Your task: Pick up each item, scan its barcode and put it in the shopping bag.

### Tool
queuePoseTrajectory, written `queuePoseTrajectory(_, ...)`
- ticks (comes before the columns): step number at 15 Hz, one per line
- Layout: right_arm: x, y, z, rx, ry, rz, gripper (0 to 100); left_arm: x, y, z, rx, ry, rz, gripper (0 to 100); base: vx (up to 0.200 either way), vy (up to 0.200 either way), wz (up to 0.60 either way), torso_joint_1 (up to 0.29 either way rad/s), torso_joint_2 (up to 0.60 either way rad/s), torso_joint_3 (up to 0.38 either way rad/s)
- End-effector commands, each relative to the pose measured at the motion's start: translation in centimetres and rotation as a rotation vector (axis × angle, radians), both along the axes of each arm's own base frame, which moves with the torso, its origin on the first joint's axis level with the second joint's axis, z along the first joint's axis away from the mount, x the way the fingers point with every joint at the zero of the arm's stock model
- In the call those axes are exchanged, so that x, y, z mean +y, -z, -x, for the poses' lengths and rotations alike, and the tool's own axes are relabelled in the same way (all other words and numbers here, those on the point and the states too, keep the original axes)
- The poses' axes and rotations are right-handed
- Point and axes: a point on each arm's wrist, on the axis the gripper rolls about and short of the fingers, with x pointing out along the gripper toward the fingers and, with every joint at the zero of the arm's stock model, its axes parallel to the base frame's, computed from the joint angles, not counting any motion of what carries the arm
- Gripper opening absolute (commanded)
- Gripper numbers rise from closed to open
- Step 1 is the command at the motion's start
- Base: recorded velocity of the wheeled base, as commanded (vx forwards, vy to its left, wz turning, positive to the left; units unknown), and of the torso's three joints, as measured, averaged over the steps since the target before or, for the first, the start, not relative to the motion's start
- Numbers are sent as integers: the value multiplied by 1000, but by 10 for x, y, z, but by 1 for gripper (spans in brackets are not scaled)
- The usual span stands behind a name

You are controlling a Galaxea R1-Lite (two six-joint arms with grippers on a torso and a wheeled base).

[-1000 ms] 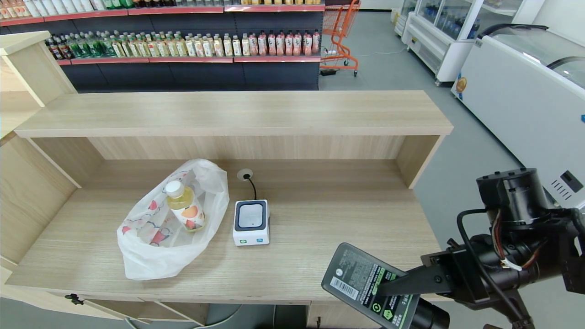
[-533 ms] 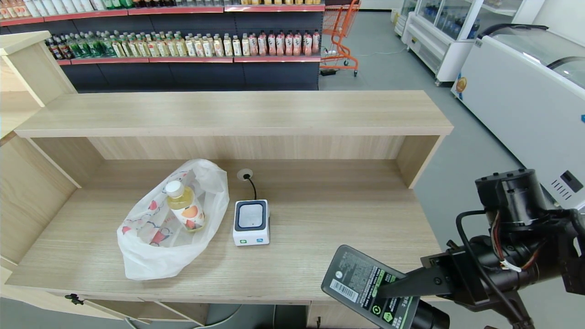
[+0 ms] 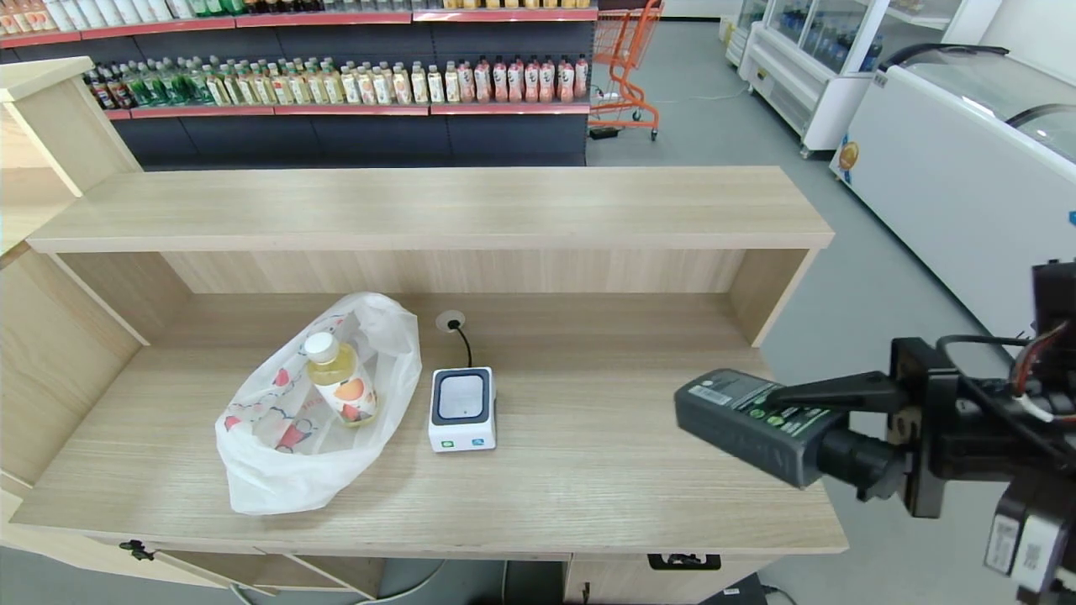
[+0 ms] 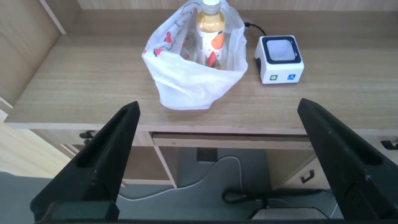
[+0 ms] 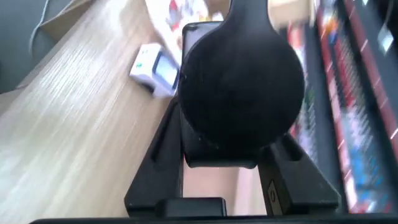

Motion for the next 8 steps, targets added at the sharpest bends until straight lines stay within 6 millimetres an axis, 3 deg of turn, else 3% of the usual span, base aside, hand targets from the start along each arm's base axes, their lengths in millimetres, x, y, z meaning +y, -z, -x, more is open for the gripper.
queuePoseTrajectory(1,-26,-16,33,217,182,-96,0,0,0,0,0,0,0,100,0,0,0,0,0,0)
queuePoseTrajectory(4,-32,-21,39,693,356,-324,0,0,0,0,0,0,0,100,0,0,0,0,0,0)
queuePoseTrajectory(8,-39,-13,33,1331,562,-629,0,0,0,0,0,0,0,100,0,0,0,0,0,0)
